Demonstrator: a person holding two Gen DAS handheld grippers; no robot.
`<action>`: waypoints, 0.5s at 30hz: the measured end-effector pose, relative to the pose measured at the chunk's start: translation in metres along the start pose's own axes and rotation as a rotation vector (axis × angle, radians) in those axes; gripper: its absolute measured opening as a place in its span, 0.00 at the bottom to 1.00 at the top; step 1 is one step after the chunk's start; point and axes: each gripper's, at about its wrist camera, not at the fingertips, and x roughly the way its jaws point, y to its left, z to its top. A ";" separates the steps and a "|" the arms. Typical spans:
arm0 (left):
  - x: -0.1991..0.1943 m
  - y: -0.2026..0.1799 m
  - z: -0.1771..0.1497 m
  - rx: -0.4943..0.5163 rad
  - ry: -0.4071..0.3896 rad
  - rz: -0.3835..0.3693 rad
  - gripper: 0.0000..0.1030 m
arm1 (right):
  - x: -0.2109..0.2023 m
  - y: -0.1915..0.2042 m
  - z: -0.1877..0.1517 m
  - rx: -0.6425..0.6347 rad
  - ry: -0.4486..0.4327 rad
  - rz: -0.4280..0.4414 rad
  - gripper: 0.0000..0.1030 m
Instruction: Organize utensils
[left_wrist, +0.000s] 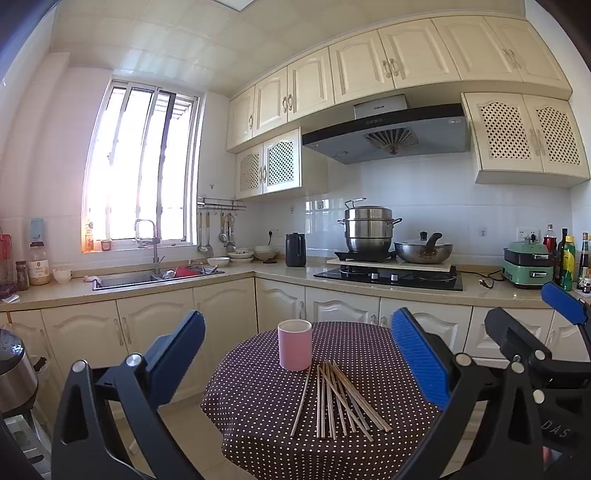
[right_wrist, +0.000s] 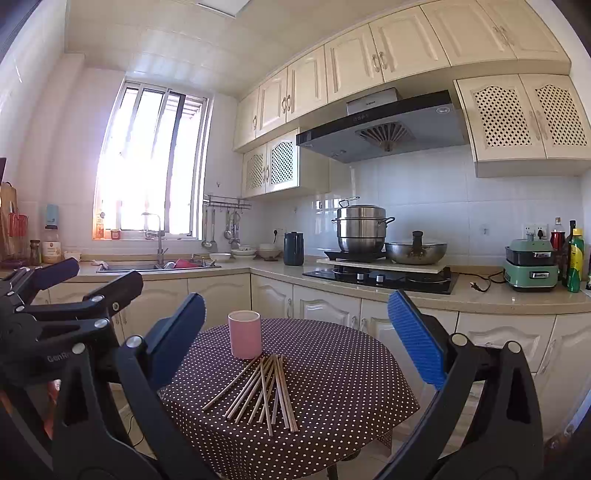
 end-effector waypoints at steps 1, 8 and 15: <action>-0.001 0.001 0.000 -0.002 0.000 0.000 0.96 | 0.000 0.000 0.000 0.000 0.001 0.000 0.94; -0.001 -0.001 0.000 -0.004 0.004 -0.001 0.96 | 0.001 0.001 -0.002 0.000 0.003 -0.008 0.94; -0.001 -0.001 -0.001 -0.001 0.010 0.005 0.96 | 0.002 0.002 -0.004 0.003 0.009 -0.006 0.94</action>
